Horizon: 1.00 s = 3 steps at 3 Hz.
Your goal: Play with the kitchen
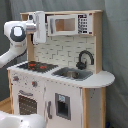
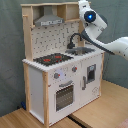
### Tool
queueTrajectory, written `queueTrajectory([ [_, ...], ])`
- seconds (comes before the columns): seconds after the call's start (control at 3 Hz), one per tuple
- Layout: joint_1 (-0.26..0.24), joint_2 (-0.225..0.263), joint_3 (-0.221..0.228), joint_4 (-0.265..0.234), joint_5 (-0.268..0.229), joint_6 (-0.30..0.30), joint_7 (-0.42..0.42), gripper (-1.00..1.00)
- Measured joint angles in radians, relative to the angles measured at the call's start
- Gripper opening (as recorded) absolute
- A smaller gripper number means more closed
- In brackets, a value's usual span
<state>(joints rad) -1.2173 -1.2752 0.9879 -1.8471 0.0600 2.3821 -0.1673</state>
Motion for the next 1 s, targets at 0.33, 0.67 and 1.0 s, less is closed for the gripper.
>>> queueTrajectory([
  [0.33,0.044,0.000,-0.010,-0.068,0.000,0.062,-0.014,-1.00],
  [0.67,0.066,-0.001,0.009,-0.071,0.000,0.100,-0.018,-1.00],
  [1.0,0.066,-0.001,0.011,-0.070,0.000,0.101,-0.018,1.00],
])
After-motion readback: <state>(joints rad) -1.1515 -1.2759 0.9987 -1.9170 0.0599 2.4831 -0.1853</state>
